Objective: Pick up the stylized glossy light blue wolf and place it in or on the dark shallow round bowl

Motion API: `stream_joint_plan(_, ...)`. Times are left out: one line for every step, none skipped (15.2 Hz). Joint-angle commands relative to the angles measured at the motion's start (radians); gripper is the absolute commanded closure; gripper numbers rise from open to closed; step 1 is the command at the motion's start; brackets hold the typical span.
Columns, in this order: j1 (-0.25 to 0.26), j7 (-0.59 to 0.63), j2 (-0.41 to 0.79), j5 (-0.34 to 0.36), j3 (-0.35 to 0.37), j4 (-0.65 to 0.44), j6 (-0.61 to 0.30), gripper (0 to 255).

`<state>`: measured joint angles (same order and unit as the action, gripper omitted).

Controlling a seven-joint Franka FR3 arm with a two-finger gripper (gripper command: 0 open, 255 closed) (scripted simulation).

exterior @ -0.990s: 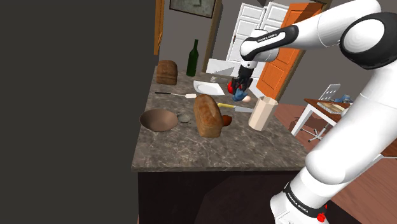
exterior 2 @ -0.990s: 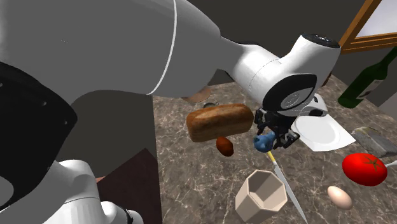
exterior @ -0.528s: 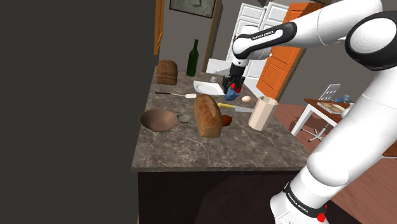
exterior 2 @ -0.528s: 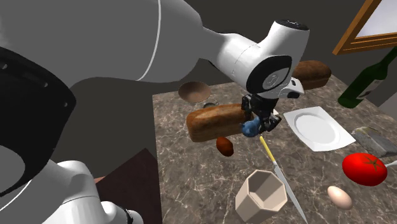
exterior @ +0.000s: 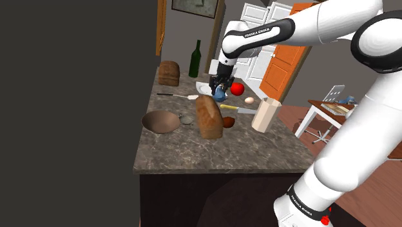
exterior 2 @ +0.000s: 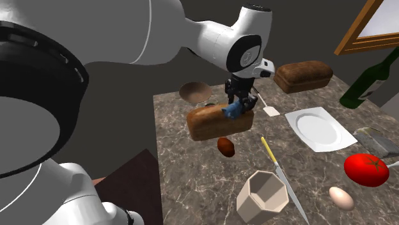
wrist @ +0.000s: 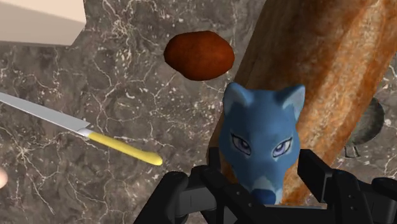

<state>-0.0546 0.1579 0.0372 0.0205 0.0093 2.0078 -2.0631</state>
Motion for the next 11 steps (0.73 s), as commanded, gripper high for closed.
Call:
stream_joint_plan(0.025, 0.05, 0.013, 0.001, 0.024, -0.015, 0.007, 255)
stream_joint_plan(0.038, 0.073, 0.021, 0.003, 0.034, -0.026, 0.01, 255)
stream_joint_plan(0.05, 0.097, 0.03, 0.004, 0.045, -0.039, 0.014, 255)
stream_joint_plan(0.062, 0.12, 0.04, 0.006, 0.056, -0.052, 0.018, 255)
stream_joint_plan(0.074, 0.143, 0.051, 0.008, 0.066, -0.067, 0.022, 255)
stream_joint_plan(0.086, 0.166, 0.063, 0.01, 0.076, -0.083, 0.027, 255)
stream_joint_plan(0.099, 0.189, 0.075, 0.013, 0.086, -0.1, 0.032, 255)
stream_joint_plan(0.111, 0.212, 0.089, 0.016, 0.095, -0.119, 0.038, 255)
stream_joint_plan(0.124, 0.235, 0.103, 0.019, 0.104, -0.138, 0.044, 255)
stream_joint_plan(0.137, 0.257, 0.119, 0.023, 0.113, -0.159, 0.05, 255)
stream_joint_plan(0.15, 0.28, 0.135, 0.026, 0.122, -0.182, 0.057, 255)
